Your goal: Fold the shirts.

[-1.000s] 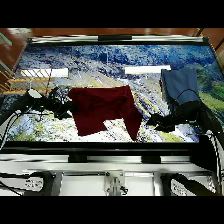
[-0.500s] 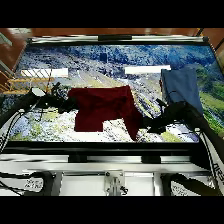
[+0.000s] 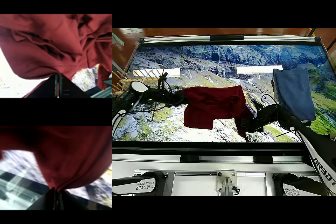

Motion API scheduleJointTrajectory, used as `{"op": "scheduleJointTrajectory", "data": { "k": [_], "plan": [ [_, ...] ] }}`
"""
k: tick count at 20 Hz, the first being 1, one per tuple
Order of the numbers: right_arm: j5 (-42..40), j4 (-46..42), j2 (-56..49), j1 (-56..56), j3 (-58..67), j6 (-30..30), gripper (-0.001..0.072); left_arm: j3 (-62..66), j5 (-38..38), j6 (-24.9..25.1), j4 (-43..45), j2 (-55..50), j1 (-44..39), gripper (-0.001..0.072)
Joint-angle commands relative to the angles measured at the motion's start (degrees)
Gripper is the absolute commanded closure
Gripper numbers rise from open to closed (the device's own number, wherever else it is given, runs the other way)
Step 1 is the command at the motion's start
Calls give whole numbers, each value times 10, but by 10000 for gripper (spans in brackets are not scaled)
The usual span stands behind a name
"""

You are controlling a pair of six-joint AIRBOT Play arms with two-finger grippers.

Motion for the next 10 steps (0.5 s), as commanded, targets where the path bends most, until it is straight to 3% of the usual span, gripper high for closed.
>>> {"op": "scheduleJointTrajectory", "data": {
  "k": [1, 5, 10],
  "plan": [
    [-44, 5, 29, -9, 62, -32, 643, 28, -3, 45, 0, 67, 19, 669],
    [-65, 1, 167, -98, 253, -48, 643, 177, 2, 76, 0, 202, 63, 669],
    [25, -7, 303, -212, 467, -47, 643, 416, 4, 61, 0, 313, 131, 668]
  ]
}}
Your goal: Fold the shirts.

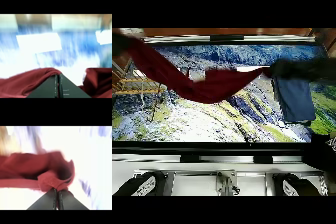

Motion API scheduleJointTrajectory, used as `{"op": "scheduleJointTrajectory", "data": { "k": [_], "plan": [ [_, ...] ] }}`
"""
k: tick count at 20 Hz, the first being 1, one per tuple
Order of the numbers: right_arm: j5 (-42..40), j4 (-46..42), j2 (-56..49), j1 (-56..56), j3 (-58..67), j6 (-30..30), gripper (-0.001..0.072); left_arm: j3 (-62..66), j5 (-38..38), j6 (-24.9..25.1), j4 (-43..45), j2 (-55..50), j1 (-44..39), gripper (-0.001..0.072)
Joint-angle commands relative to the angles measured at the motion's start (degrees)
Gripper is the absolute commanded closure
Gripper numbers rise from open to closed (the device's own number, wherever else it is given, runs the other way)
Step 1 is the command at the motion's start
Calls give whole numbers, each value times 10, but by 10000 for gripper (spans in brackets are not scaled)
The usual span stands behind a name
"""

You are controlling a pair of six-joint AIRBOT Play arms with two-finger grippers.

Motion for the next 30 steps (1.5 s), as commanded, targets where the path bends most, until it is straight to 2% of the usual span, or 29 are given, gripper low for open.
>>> {"op": "scheduleJointTrajectory", "data": {
  "k": [1, 5, 8, 10, 13, 16, 19, 21, 23, 25, 28, 30],
  "plan": [
    [54, -15, 87, -66, 127, -3, 644, 144, 3, -26, 2, 72, 46, 668],
    [61, -42, 133, -80, 161, -3, 643, 194, 36, -69, 2, 111, 84, 668],
    [61, -52, 153, -80, 162, -3, 643, 195, 102, -70, 2, 137, 86, 668],
    [61, -75, 164, -80, 162, -3, 643, 195, 105, -69, 14, 145, 86, 668],
    [35, -132, 167, -80, 162, 24, 644, 195, 39, -70, 73, 143, 86, 668],
    [-60, -183, 137, -80, 161, 47, 643, 155, -42, -70, 95, 136, 86, 669],
    [-156, -224, 65, -80, 156, 73, 643, 51, -66, -70, 94, 125, 86, 668],
    [-176, -226, 4, -80, 126, 92, 643, -44, -66, -69, 94, 106, 83, 668],
    [-141, -209, -66, -80, 79, 107, 643, -136, -46, -69, 92, 66, 72, 667],
    [-64, -153, -150, -80, 51, 110, 643, -198, 15, -67, 71, 5, 50, 668],
    [76, -26, -265, -80, 51, 110, 643, -207, 128, -22, 2, -106, 14, 667],
    [156, -5, -309, -74, 51, 111, 643, -199, 203, 12, -46, -165, -6, 667]
  ]
}}
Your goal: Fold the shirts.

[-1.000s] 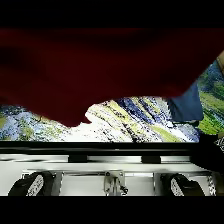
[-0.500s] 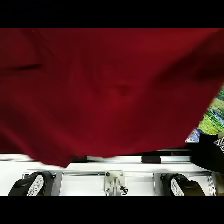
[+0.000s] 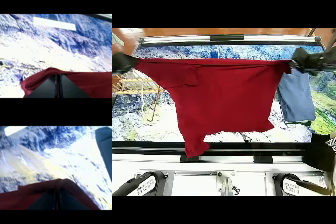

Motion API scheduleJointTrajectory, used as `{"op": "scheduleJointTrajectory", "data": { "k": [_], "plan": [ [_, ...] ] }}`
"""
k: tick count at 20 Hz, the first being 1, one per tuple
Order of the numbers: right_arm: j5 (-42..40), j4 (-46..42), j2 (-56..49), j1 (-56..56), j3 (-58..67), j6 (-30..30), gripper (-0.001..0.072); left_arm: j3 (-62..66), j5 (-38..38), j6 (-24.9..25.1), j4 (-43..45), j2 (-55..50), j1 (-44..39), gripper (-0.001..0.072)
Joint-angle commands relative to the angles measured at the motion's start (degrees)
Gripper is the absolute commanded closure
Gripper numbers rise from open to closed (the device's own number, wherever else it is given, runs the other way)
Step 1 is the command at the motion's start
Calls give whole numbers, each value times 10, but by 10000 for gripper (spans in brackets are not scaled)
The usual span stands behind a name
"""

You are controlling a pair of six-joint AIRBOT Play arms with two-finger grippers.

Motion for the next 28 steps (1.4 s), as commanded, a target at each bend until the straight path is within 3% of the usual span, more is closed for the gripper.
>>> {"op": "scheduleJointTrajectory", "data": {
  "k": [1, 4, 8, 9, 10, 11, 12, 13, 14, 16, 17, 18, 19, 21, 24, 28],
  "plan": [
    [158, 76, -96, 10, -8, 5, 643, -14, 139, 53, -88, -104, -36, 667],
    [215, 53, -130, 29, -8, 5, 643, -12, 178, 56, -95, -168, -66, 667],
    [186, 21, -169, 52, -8, 5, 638, -12, 168, 53, -95, -232, -100, 665],
    [173, 24, -171, 53, -8, 5, 573, -12, 163, 54, -95, -237, -105, 606],
    [156, 32, -168, 52, -7, 5, 331, -12, 155, 53, -95, -236, -105, 399],
    [127, 31, -161, 45, 0, -5, 183, -7, 130, 53, -95, -232, -99, 107],
    [83, 26, -150, 35, 9, -26, 183, 4, 87, 51, -94, -227, -87, 55],
    [37, 16, -136, 22, 14, -38, 183, 20, 24, 34, -84, -224, -68, 93],
    [-7, -2, -122, 9, 14, -38, 184, 34, -53, -4, -60, -223, -49, 207],
    [-106, -54, -101, -13, 14, -42, 184, 36, -196, -93, 15, -224, -20, 240],
    [-155, -88, -97, -21, 14, -45, 183, 25, -263, -107, 61, -224, -16, 235],
    [-193, -115, -96, -25, 12, -45, 183, 2, -308, -104, 85, -222, -19, 160],
    [-221, -132, -96, -28, 8, -46, 184, -27, -326, -91, 79, -218, -25, 15],
    [-235, -137, -96, -27, -4, -47, 184, -94, -297, -82, 75, -208, -49, -13],
    [-213, -97, -96, -27, -9, -47, 183, -164, -190, -82, 44, -209, -93, -12],
    [-200, -89, -96, -27, -10, -47, 184, -189, -70, -103, 21, -218, -146, -11]
  ]
}}
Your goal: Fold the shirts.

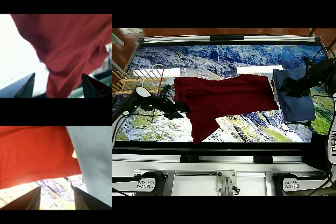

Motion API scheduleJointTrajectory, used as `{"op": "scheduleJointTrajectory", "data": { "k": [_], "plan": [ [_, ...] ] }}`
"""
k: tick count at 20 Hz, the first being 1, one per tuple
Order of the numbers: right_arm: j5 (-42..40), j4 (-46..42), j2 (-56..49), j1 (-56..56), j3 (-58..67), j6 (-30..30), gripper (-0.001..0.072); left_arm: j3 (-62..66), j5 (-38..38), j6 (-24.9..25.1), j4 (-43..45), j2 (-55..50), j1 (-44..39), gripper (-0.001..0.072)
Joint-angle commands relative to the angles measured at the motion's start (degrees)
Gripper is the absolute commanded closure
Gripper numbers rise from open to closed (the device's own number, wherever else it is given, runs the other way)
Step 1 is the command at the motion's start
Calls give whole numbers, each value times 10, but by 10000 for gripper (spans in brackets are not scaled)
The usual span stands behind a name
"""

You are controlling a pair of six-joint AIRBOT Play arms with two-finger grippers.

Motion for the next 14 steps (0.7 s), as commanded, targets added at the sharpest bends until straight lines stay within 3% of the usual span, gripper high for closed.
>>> {"op": "scheduleJointTrajectory", "data": {
  "k": [1, 3, 4, 5, 6, 7, 10, 14],
  "plan": [
    [0, 5, 0, 0, -2, -1, 183, -25, 93, -18, -12, -10, -42, -11],
    [0, 5, 0, 0, -2, -1, 183, -25, 108, -26, -12, -19, -54, 4],
    [0, 5, 0, 0, -2, 0, 183, -25, 108, -30, -12, -24, -56, 131],
    [0, 6, 0, 0, -3, 0, 183, -25, 106, -32, -12, -27, -56, 334],
    [-2, 6, 0, 0, -8, -1, 130, -25, 104, -32, -12, -28, -54, 582],
    [-10, 14, 0, 0, -20, -15, 48, -20, 89, -25, -11, -27, -49, 666],
    [-37, 61, 0, 0, -72, -24, 46, -10, 18, 16, 3, -1, -17, 669],
    [-19, 59, 0, 23, -143, -25, 46, -10, -71, 1, 151, 73, 37, 669]
  ]
}}
